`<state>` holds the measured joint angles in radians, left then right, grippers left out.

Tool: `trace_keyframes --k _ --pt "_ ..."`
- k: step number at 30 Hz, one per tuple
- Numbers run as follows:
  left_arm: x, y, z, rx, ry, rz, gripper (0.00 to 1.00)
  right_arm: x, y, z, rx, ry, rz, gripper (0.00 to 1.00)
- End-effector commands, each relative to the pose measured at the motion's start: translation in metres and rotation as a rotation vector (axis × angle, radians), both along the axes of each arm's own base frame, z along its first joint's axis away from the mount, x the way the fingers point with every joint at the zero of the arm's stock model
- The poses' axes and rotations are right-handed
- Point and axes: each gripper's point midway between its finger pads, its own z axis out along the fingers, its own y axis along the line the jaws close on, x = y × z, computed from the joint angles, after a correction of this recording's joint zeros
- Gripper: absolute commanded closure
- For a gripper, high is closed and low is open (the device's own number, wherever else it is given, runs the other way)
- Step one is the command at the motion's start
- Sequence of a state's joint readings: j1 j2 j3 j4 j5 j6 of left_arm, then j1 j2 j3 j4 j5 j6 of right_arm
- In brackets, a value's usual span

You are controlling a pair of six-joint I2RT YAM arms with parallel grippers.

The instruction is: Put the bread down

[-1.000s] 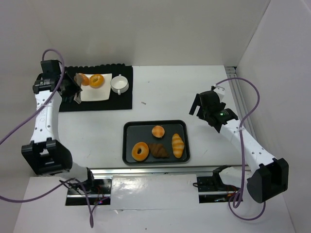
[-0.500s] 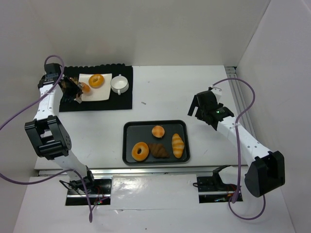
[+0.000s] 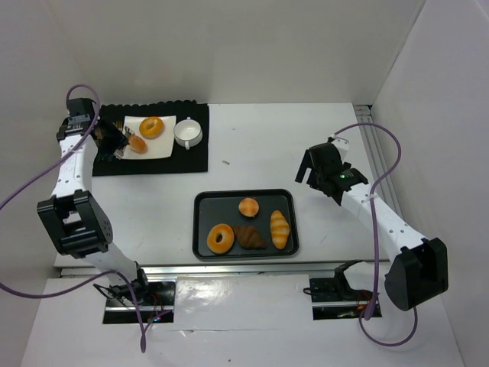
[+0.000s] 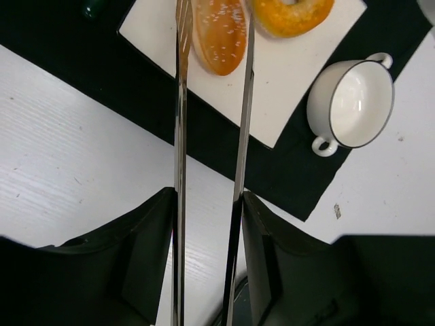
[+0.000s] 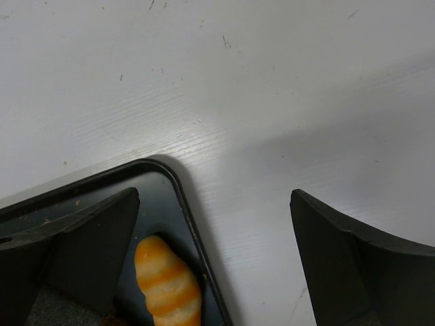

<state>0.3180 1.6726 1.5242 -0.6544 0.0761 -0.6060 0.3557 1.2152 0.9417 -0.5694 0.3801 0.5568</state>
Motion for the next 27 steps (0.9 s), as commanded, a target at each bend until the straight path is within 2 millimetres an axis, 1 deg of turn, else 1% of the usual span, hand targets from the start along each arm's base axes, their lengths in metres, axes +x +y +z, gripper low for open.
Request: trace_keyframes --k 1,2,3,4,5,6,7,8,9,10,11,12,13,14,15,16,17,18,19,20,22,23,25,26,27 --pt "-0.009 -0.007 0.091 0.141 -0.198 -0.025 0.45 0.007 0.004 0.022 0.021 -0.074 0.005 0.01" --pt "-0.016 -0.015 0.096 0.159 -0.190 -0.051 0.45 0.007 0.004 0.022 0.021 -0.074 0.005 0.01" --pt "-0.018 -0.032 0.101 0.164 -0.198 -0.099 0.45 0.007 0.004 0.022 0.021 -0.074 0.005 0.01" --pt "-0.024 -0.048 0.116 0.166 -0.242 -0.145 0.45 0.009 0.005 0.025 0.024 -0.082 0.005 0.01" --pt "-0.029 -0.064 0.112 0.167 -0.235 -0.216 0.45 0.007 0.002 0.024 0.012 -0.074 -0.002 0.01" --pt "-0.033 -0.100 0.112 0.156 -0.246 -0.322 0.45 0.009 0.003 0.027 0.016 -0.082 -0.002 0.01" --pt "-0.043 -0.123 0.099 0.127 -0.213 -0.388 0.45 0.007 0.000 0.030 0.010 -0.088 -0.010 0.01" --pt "-0.051 -0.145 0.100 0.124 -0.224 -0.468 0.47 0.007 0.000 0.030 0.010 -0.088 -0.010 0.01" --pt "-0.065 -0.185 0.093 0.109 -0.209 -0.580 0.47 0.007 -0.002 0.030 0.003 -0.090 -0.016 0.01" --pt "-0.079 -0.205 0.076 0.098 -0.174 -0.642 0.47 0.005 -0.003 0.033 0.005 -0.094 -0.016 0.01" --pt "-0.093 -0.223 0.069 0.086 -0.163 -0.715 0.47 0.004 -0.004 0.037 0.003 -0.106 -0.023 0.01" --pt "-0.111 -0.249 0.069 0.080 -0.181 -0.801 0.47 0.003 -0.007 0.036 -0.007 -0.100 -0.029 0.01" --pt "-0.122 -0.259 0.054 0.060 -0.144 -0.846 0.45 0.003 -0.006 0.042 0.000 -0.117 -0.029 0.01" --pt "-0.139 -0.270 0.051 0.009 -0.114 -0.890 0.45 0.001 -0.007 0.040 -0.004 -0.106 -0.029 0.01" --pt "-0.147 -0.280 0.047 -0.021 -0.098 -0.914 0.45 0.001 -0.009 0.044 -0.007 -0.118 -0.036 0.01" --pt "-0.165 -0.297 0.042 -0.037 -0.086 -0.987 0.45 0.001 -0.009 0.044 -0.007 -0.118 -0.036 0.01" --pt "-0.174 -0.306 0.046 -0.050 -0.093 -1.012 0.45 0.001 -0.009 0.044 -0.007 -0.118 -0.036 0.01" --pt "-0.184 -0.315 0.040 -0.064 -0.071 -1.037 0.45 0.001 -0.009 0.046 -0.007 -0.118 -0.036 0.01" --pt "-0.203 -0.330 0.038 -0.056 -0.057 -1.107 0.45 0.000 -0.011 0.049 -0.009 -0.129 -0.043 0.01" --pt "-0.209 -0.337 0.031 -0.052 -0.022 -1.111 0.45 -0.002 -0.011 0.048 -0.013 -0.121 -0.042 0.01" --pt "-0.225 -0.351 0.024 -0.058 0.019 -1.164 0.45 -0.002 -0.011 0.048 -0.013 -0.121 -0.042 0.01" --pt "-0.238 -0.361 0.021 -0.064 0.035 -1.204 0.45 -0.002 -0.010 0.047 -0.006 -0.118 -0.035 0.01" --pt "-0.246 -0.367 0.012 -0.061 0.080 -1.194 0.44 -0.002 -0.009 0.047 0.001 -0.119 -0.041 0.01" --pt "-0.254 -0.371 0.009 -0.065 0.095 -1.209 0.44 -0.002 -0.010 0.050 0.005 -0.128 -0.041 0.01" --pt "-0.254 -0.374 0.011 -0.068 0.083 -1.204 0.42 -0.002 -0.010 0.050 0.005 -0.128 -0.041 0.01"
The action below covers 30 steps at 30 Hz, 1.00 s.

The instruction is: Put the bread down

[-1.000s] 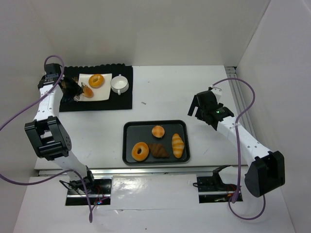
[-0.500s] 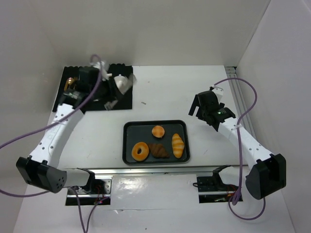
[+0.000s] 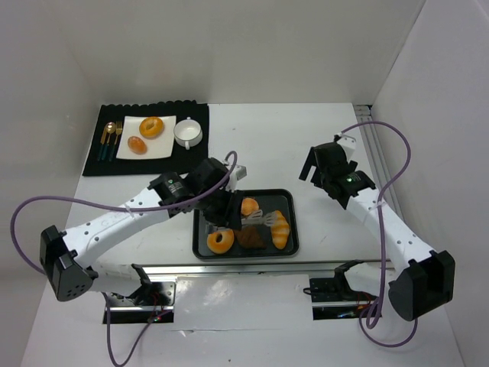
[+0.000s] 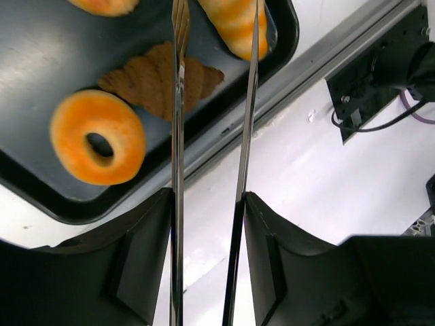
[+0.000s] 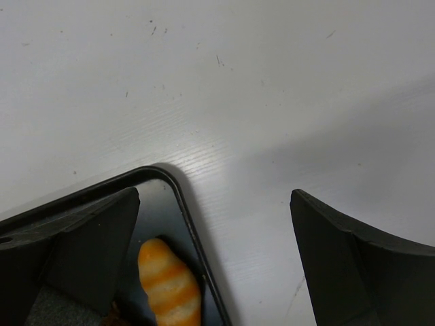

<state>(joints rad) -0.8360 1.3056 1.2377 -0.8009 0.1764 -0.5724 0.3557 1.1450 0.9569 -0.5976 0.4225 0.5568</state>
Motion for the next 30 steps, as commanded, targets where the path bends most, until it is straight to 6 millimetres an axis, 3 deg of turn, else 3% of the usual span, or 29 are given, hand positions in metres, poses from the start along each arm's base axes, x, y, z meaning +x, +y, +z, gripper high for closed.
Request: trace_keyframes --k 1,9,19,30 --pt "-0.004 -0.012 -0.002 -0.011 0.036 0.046 0.42 0.002 0.000 0.026 0.013 -0.064 -0.011 0.01" --pt "-0.018 -0.039 -0.030 0.048 0.087 0.057 0.40 -0.001 -0.001 0.027 0.013 -0.064 -0.011 0.01" --pt "-0.021 -0.051 -0.044 0.027 0.131 0.064 0.38 -0.003 0.000 0.026 0.019 -0.061 -0.005 0.01" --pt "-0.015 -0.066 -0.045 0.047 0.143 0.056 0.40 -0.005 -0.001 0.022 0.018 -0.060 -0.005 0.01"
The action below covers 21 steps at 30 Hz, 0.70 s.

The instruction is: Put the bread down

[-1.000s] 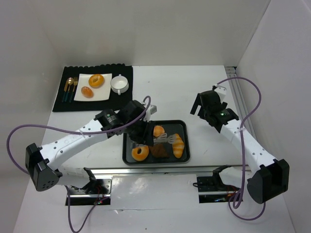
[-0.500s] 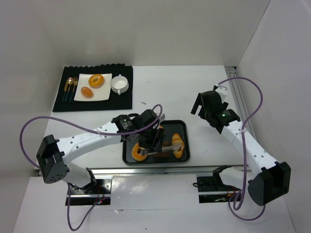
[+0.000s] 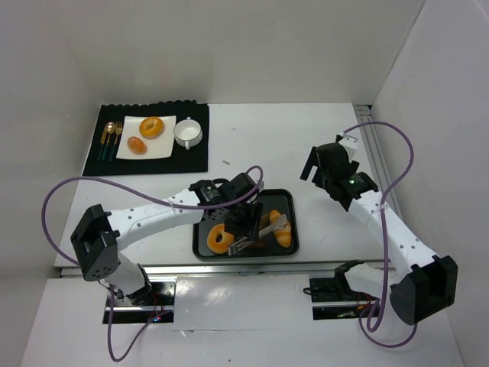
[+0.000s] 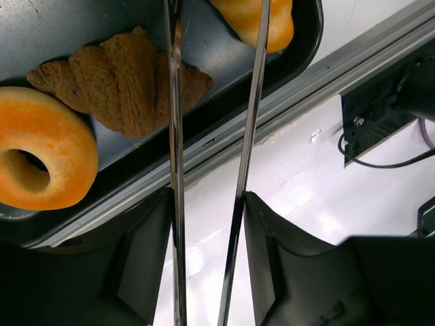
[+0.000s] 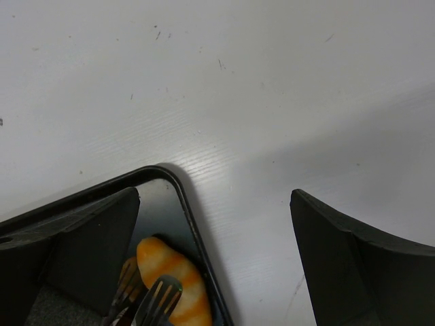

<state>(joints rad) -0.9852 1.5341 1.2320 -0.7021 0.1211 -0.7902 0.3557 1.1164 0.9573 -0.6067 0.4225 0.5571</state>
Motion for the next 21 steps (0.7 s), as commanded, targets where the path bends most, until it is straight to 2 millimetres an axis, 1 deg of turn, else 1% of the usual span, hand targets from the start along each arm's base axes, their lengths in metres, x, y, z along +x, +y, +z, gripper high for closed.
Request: trace_keyframes --k 1,2,4,5,7,8,9,10,11,12,13,14,15,16,19,20,21 --pt "0.005 -0.015 0.021 -0.053 -0.022 -0.004 0.45 -0.001 0.000 0.015 0.011 -0.041 -0.004 0.01" --pt "0.006 -0.012 0.020 -0.039 -0.027 0.003 0.48 -0.001 0.000 0.015 0.011 -0.041 -0.004 0.01" --pt "0.005 -0.011 0.029 -0.053 -0.036 0.003 0.53 -0.001 0.000 0.015 0.011 -0.041 -0.004 0.01" --pt "0.006 -0.010 0.038 -0.063 -0.053 0.009 0.60 -0.001 0.000 0.015 0.011 -0.041 -0.004 0.01" --pt "0.007 -0.007 0.048 -0.067 -0.065 0.014 0.67 -0.003 0.000 0.011 0.008 -0.033 -0.004 0.01" --pt "0.012 -0.006 0.053 -0.070 -0.077 0.029 0.72 -0.003 0.000 0.011 0.008 -0.033 -0.004 0.01" --pt "0.015 0.001 0.058 -0.060 -0.089 0.039 0.81 -0.001 0.002 0.012 0.017 -0.039 0.002 0.01" --pt "0.018 0.003 0.064 -0.071 -0.097 0.048 0.86 -0.001 0.002 0.012 0.017 -0.039 0.002 0.01" --pt "0.019 0.005 0.067 -0.072 -0.111 0.055 0.92 -0.001 0.002 0.012 0.017 -0.039 0.002 0.01" --pt "0.023 0.010 0.074 -0.087 -0.128 0.064 1.00 -0.001 0.002 0.012 0.017 -0.039 0.002 0.01" --pt "0.029 0.014 0.077 -0.086 -0.148 0.077 1.00 -0.001 0.002 0.012 0.017 -0.039 0.002 0.01" --pt "0.037 0.024 0.075 -0.076 -0.144 0.111 1.00 -0.001 0.002 0.012 0.017 -0.039 0.002 0.01" --pt "0.039 0.030 0.077 -0.074 -0.145 0.115 1.00 0.000 0.002 0.013 0.020 -0.048 0.002 0.01" --pt "0.049 0.042 0.081 -0.073 -0.156 0.147 1.00 0.000 0.004 0.013 0.026 -0.046 0.009 0.01" --pt "0.062 0.058 0.093 -0.101 -0.183 0.181 1.00 0.000 0.004 0.013 0.026 -0.046 0.009 0.01" --pt "0.071 0.068 0.100 -0.113 -0.199 0.222 1.00 0.000 0.004 0.013 0.026 -0.046 0.009 0.01" --pt "0.073 0.075 0.101 -0.107 -0.206 0.230 1.00 0.000 0.004 0.013 0.026 -0.046 0.009 0.01"
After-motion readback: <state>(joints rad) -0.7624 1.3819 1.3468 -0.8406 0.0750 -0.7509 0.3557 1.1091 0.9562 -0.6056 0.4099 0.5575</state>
